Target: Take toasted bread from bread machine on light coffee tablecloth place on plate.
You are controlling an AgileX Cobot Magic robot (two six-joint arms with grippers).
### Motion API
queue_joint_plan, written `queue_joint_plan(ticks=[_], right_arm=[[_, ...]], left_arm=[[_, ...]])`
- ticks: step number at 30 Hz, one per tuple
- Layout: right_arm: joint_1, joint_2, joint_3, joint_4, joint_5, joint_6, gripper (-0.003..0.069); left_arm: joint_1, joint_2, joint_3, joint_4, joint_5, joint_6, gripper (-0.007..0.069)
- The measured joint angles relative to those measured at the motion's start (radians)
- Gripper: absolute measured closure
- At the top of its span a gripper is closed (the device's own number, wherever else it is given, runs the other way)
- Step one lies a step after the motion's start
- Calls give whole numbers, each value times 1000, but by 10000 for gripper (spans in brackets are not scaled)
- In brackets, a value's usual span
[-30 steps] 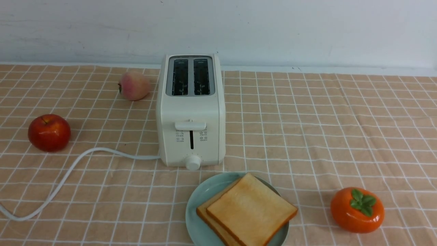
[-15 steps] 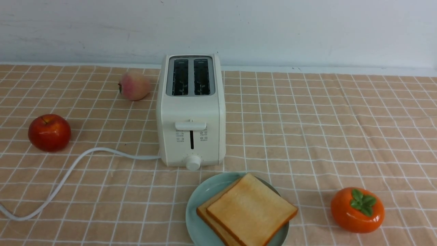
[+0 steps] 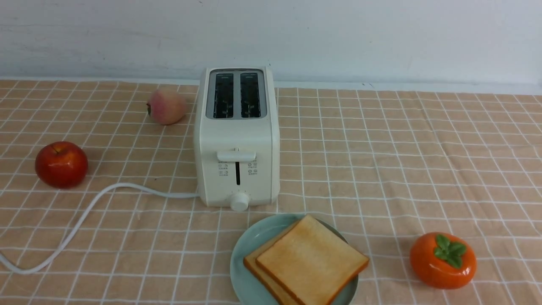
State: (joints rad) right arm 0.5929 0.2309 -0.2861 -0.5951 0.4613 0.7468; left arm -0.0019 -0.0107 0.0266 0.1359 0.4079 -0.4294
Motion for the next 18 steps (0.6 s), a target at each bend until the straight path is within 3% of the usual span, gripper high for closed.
queue_joint_plan(ticks=[18], right_arm=[[0, 0, 0, 0, 1, 0, 610]], left_arm=[[0, 0, 3, 2, -3, 1, 628]])
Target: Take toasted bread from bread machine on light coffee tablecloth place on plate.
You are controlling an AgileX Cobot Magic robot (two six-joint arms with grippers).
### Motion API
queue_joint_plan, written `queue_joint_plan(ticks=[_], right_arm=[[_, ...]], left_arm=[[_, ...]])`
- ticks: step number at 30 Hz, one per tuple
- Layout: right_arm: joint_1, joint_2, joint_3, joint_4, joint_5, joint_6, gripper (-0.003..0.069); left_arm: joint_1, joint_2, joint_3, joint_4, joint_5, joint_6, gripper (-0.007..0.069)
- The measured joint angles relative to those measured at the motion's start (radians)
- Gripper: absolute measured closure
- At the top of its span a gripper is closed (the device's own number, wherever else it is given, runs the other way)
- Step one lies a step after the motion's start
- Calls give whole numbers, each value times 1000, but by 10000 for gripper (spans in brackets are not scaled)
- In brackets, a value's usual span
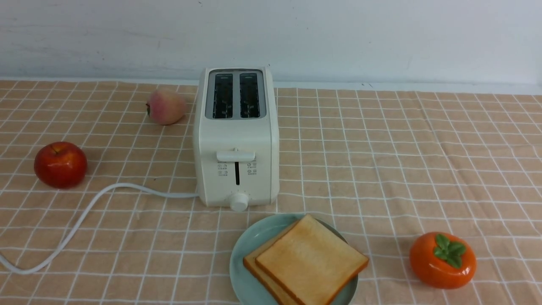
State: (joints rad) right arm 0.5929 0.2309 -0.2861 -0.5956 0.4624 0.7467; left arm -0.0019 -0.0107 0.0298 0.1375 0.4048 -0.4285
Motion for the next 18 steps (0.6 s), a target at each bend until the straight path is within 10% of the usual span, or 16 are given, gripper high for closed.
queue_joint_plan(ticks=[18], right_arm=[[-113, -4, 0, 0, -1, 0, 585]], left_arm=[[0, 0, 0, 1, -1, 0, 611]])
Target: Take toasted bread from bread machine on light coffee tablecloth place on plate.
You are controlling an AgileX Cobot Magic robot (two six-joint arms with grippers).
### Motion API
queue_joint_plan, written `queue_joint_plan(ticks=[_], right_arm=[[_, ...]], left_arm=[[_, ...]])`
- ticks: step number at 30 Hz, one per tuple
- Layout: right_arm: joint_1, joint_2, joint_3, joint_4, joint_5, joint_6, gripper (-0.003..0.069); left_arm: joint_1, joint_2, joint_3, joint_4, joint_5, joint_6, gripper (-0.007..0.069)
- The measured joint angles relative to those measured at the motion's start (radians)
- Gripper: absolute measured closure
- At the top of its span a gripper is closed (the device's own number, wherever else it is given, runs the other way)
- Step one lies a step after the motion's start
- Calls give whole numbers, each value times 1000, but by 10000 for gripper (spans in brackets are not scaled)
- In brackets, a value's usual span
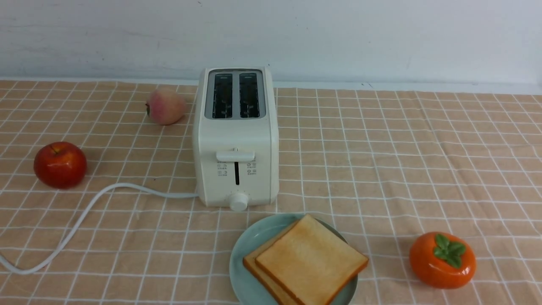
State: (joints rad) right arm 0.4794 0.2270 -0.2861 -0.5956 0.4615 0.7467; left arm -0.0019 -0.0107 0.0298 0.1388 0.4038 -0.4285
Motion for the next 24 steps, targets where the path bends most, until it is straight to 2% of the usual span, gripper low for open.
queue_joint_plan(ticks=[7, 13, 16, 19, 20, 21, 22, 23, 24], right_arm=[[-222, -15, 0, -82, 1, 9, 576], [-277, -15, 0, -29, 1, 14, 571], [-318, -15, 7, 23, -12, -45, 568], [-431, -18, 30, 167, -38, -219, 564], [-484, -24, 46, 288, -53, -331, 562], [-506, -29, 60, 339, -62, -403, 562], [-521, -33, 64, 374, -65, -421, 562], [-571, -50, 105, 503, -90, -584, 559], [-597, -60, 132, 573, -102, -667, 559]], left_arm=[[0, 0, 0, 0, -1, 0, 607], [0, 0, 0, 0, -1, 0, 605], [1, 0, 0, 0, -1, 0, 603], [2, 0, 0, 0, -2, 0, 601], [2, 0, 0, 0, -2, 0, 600], [2, 0, 0, 0, -2, 0, 600], [2, 0, 0, 0, -2, 0, 600], [2, 0, 0, 0, -2, 0, 599], [2, 0, 0, 0, -2, 0, 599]])
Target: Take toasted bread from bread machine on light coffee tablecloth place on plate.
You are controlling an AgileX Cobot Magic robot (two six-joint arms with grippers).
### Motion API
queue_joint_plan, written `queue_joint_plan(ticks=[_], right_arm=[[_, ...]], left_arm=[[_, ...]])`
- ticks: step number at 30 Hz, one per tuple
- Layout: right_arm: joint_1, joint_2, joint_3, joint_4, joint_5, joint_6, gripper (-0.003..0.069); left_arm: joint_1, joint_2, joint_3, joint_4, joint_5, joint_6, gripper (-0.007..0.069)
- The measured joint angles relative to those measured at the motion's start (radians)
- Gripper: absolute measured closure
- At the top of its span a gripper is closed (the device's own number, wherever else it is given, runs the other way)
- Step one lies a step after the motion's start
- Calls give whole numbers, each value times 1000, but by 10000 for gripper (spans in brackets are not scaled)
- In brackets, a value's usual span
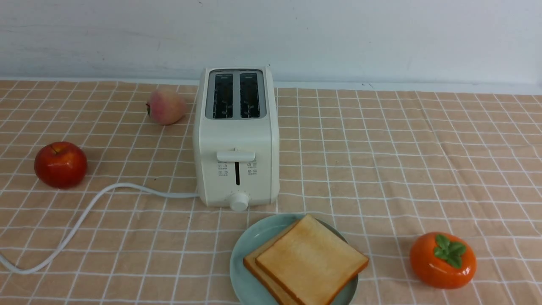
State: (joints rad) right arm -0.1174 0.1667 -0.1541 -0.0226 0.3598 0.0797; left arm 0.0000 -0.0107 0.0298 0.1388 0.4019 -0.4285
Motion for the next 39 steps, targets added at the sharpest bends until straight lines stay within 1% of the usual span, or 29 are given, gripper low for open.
queue_joint_plan(ticks=[1, 3, 6, 8, 11, 13, 17, 20, 35, 39], right_arm=[[-18, -9, 27, 59, -9, -73, 557], [-39, -16, 79, 150, -19, -176, 554], [-44, -30, 159, 204, -22, -263, 552], [-46, -66, 172, 208, 1, -284, 550], [-46, -152, 172, 193, 15, -287, 546], [-46, -166, 171, 185, 23, -280, 544], [-46, -176, 169, 154, 29, -220, 539], [-46, -176, 169, 138, 31, -199, 534], [-45, -176, 168, 130, 33, -194, 515], [-12, -176, 168, 127, 33, -194, 510]], left_arm=[[0, 0, 0, 0, 0, 0, 599], [0, 0, 0, 0, 0, 0, 599], [0, 0, 0, 0, 0, 0, 599], [0, 0, 0, 0, 0, 0, 599], [0, 0, 1, 4, 0, 0, 599], [0, 0, 1, 4, 1, 0, 599], [0, 0, 1, 7, -1, 0, 596], [0, 0, 1, 7, 0, 0, 593], [0, 0, 1, 8, 0, 0, 587], [0, 0, 1, 8, 0, 0, 587]])
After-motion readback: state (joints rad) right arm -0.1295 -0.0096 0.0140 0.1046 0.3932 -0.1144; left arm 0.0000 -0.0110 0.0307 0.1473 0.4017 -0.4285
